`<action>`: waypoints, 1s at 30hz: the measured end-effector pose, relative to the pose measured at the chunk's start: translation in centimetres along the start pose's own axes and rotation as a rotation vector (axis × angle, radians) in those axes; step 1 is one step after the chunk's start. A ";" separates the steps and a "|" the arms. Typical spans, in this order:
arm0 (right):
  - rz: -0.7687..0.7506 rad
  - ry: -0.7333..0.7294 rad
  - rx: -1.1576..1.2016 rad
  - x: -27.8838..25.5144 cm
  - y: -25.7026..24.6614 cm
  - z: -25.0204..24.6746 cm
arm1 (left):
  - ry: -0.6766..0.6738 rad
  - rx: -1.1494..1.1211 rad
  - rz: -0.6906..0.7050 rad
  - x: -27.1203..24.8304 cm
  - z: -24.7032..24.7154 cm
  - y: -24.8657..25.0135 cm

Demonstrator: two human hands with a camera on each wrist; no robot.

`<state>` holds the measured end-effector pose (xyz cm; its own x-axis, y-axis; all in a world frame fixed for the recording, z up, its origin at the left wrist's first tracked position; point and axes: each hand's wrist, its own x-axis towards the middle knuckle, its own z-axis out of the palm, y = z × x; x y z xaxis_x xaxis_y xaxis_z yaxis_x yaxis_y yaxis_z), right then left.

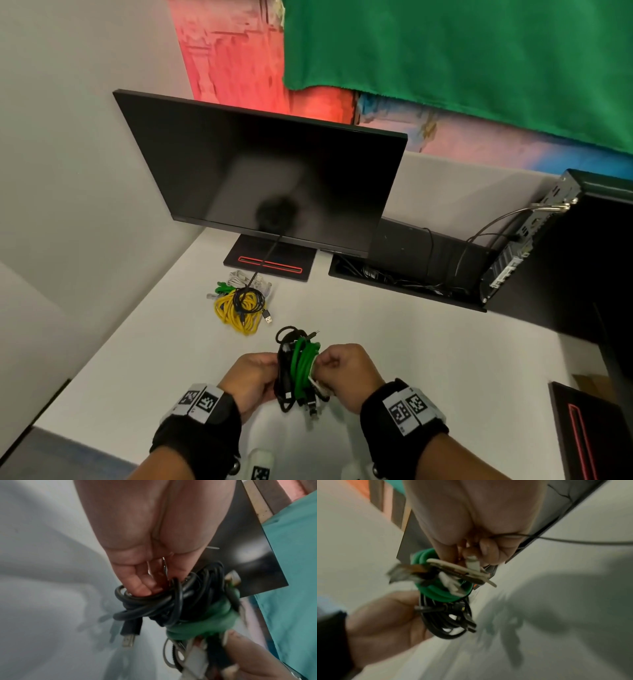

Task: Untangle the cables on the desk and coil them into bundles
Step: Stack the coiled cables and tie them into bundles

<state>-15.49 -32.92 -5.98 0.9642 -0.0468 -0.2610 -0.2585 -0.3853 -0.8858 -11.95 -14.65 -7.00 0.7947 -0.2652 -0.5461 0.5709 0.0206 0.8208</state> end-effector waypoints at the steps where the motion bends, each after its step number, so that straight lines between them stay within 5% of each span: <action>1: -0.009 -0.002 -0.048 0.2 0.3 -0.1 | -0.003 0.032 0.004 0.1 -0.1 0.1; 6: 0.055 0.048 -0.220 1.0 1.3 0.0 | 0.007 0.206 -0.002 0.6 0.2 0.5; 13: 0.142 -0.174 -0.126 1.3 1.6 -1.2 | -0.060 0.248 -0.056 0.9 -0.1 0.2; 19: 0.176 -0.270 -0.111 1.6 1.6 -2.4 | 0.098 0.421 0.109 2.0 -0.1 0.9; 24: 0.149 -0.197 -0.429 0.9 2.2 -3.7 | 0.172 0.521 0.263 2.5 -1.4 1.0; 27: 0.205 -0.271 -0.216 0.2 2.1 -5.1 | 0.202 0.537 0.345 2.5 -1.6 1.0; 30: 0.293 -0.391 0.266 -0.6 1.5 -6.4 | 0.193 0.514 0.384 2.5 -1.7 1.4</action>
<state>-16.10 -39.40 -4.73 0.7689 0.2482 -0.5892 -0.5675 -0.1595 -0.8078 -8.83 -13.66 -7.54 0.9719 -0.1521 -0.1800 0.1071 -0.3952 0.9123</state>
